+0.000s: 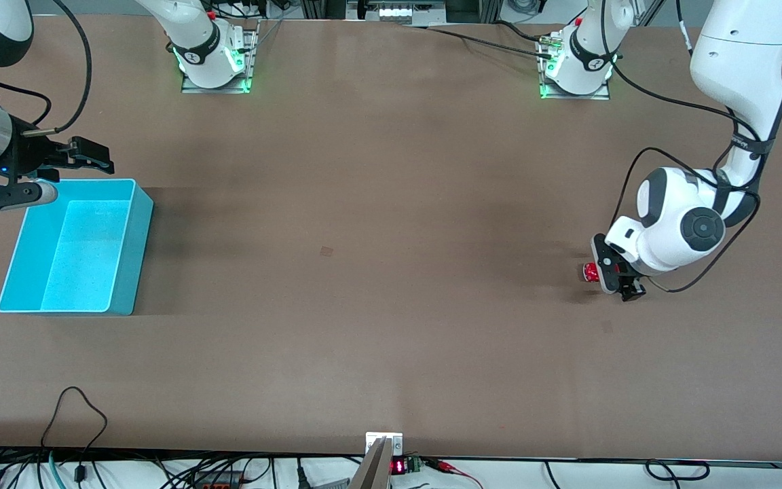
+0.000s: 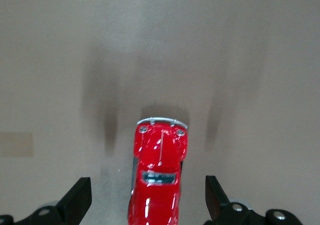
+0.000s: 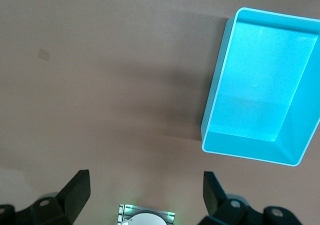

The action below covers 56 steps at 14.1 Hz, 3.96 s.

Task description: Wind red beetle toy and store in blue box

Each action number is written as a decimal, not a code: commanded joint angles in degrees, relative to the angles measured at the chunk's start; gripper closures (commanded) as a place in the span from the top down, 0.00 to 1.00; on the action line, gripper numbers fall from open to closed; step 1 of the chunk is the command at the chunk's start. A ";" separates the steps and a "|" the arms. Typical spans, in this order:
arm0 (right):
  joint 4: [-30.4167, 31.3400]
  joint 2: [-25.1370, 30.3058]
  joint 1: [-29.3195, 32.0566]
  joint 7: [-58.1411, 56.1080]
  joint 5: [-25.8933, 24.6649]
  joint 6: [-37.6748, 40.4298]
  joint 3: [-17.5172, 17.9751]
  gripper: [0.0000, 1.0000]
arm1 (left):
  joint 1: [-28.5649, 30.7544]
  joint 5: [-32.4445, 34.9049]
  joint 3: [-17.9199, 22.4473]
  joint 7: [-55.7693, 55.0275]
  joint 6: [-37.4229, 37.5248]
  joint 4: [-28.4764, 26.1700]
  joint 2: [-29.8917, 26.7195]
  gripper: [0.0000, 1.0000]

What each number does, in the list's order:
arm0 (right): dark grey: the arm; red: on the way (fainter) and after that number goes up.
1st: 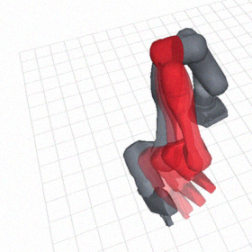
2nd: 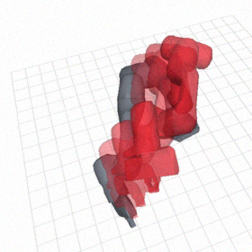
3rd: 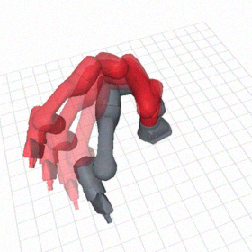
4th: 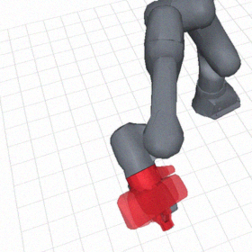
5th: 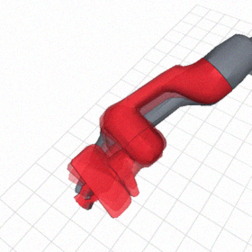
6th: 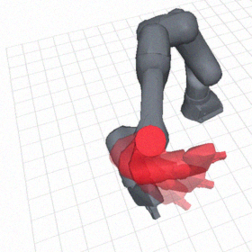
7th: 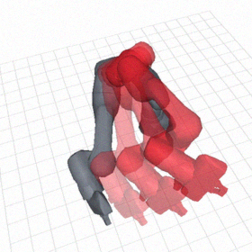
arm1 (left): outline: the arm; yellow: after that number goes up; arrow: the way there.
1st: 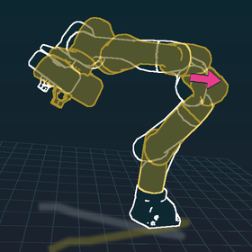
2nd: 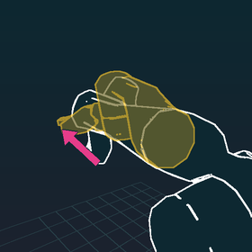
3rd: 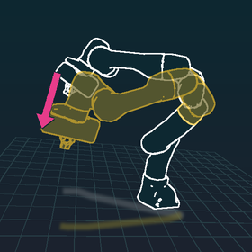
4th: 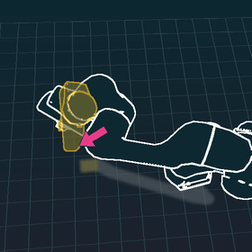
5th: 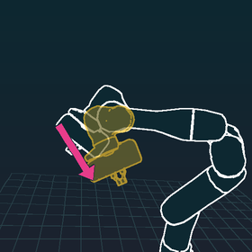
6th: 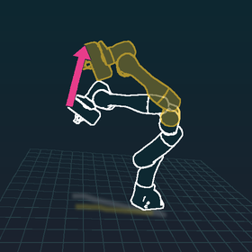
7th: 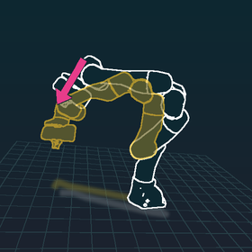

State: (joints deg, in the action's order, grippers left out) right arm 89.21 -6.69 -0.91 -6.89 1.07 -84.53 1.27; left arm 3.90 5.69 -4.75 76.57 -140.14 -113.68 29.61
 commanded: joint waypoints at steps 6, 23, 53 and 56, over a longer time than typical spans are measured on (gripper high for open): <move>-0.53 -1.57 -0.06 -0.32 -0.45 1.82 -0.04 1.00 | 1.90 0.90 -0.52 5.25 -4.51 -3.65 -1.31 1.00; -0.62 -2.80 -0.14 -0.49 -0.36 3.14 -0.04 1.00 | 2.61 0.81 -0.52 5.34 -4.88 -4.10 -0.96 0.39; -0.62 -2.80 -0.23 -0.32 0.25 3.41 0.05 1.00 | 3.32 -3.12 -5.89 19.24 29.76 11.99 -12.65 1.00; -0.62 -2.80 -0.14 -0.40 0.34 3.41 0.05 1.00 | 2.78 -9.38 -5.89 13.89 26.96 11.64 -11.08 1.00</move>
State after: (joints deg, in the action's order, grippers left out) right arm 89.21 -9.45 -1.04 -6.90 1.07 -81.97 1.33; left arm 6.12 -0.88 -10.97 92.51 -111.02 -101.71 16.67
